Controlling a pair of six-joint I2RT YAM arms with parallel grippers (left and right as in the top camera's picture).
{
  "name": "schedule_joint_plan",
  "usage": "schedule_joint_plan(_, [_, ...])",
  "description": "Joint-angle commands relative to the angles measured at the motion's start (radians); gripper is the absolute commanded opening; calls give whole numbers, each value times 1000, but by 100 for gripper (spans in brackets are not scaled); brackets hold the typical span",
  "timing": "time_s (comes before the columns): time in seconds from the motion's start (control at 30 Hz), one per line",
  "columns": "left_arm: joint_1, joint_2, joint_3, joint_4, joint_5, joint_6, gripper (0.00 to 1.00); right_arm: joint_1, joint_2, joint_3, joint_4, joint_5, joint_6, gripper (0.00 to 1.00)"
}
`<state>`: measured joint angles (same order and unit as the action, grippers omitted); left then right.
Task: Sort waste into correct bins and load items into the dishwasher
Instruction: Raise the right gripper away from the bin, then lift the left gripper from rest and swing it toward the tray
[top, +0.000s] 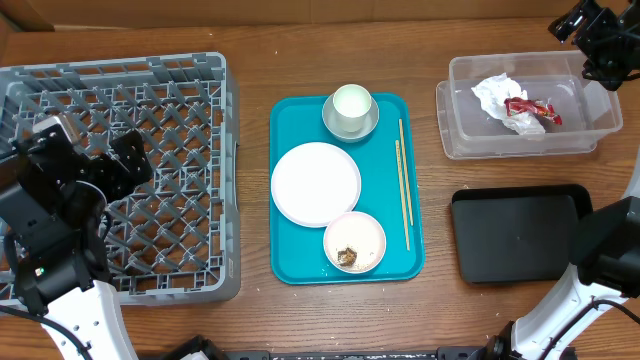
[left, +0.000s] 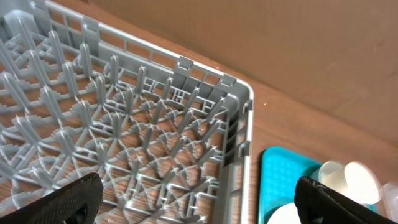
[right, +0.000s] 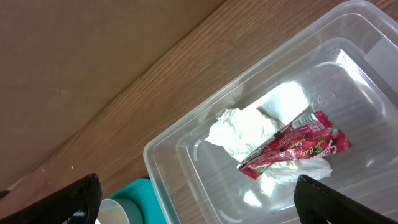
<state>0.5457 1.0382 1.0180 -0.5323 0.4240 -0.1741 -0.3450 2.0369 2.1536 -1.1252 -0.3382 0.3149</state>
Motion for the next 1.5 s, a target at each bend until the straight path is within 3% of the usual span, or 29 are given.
schedule_joint_plan(0.0, [4, 5, 16, 0, 23, -182, 100, 3, -48, 7, 5, 8, 3, 100])
schedule_joint_plan(0.73, [4, 9, 16, 1, 22, -266, 100, 3, -48, 7, 5, 8, 3, 100])
schedule_joint_plan(1.03, [4, 90, 16, -41, 23, -282, 100, 3, -48, 7, 5, 8, 3, 100])
schedule_joint_plan(1.33, [4, 195, 16, -40, 27, -515, 100, 3, -48, 7, 5, 8, 3, 100])
schedule_joint_plan(1.47, [4, 221, 16, -39, 153, -683, 100, 3, -48, 7, 5, 8, 3, 100])
